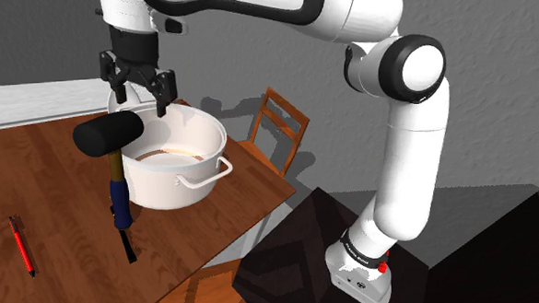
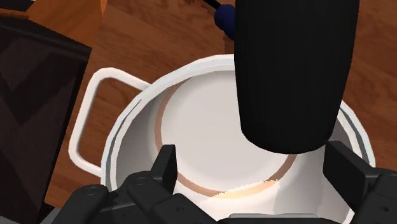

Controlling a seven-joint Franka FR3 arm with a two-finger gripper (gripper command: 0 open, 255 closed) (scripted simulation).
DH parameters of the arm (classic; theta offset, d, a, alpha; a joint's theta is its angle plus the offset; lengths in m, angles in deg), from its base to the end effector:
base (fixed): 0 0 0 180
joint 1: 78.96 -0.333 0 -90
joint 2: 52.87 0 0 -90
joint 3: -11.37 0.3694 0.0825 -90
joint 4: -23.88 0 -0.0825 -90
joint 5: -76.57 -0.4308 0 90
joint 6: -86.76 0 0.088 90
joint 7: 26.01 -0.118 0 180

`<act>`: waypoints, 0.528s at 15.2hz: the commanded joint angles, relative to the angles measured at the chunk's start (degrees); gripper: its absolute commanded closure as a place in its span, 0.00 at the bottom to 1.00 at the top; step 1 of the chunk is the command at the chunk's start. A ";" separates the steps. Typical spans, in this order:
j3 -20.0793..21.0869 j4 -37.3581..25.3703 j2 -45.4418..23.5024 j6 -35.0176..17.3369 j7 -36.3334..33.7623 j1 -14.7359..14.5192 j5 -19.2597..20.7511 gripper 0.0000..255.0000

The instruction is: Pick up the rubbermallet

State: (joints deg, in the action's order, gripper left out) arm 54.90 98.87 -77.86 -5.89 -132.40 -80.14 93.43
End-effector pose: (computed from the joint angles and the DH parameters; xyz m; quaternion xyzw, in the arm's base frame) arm 0.6066 0.3989 0.5757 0.8507 -0.5256 -0.0027 0.0070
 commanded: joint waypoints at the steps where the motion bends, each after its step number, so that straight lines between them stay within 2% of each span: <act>1: -2.03 -9.14 -6.95 3.05 -4.50 -4.68 3.03 0.00; 2: -2.65 -11.44 -8.46 3.83 -5.22 -5.81 3.51 0.00; 8: -2.60 -5.11 -7.60 -1.39 -5.64 -4.02 3.11 0.00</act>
State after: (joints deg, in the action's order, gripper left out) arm 52.29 92.71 -85.56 -6.35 -137.97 -84.47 96.58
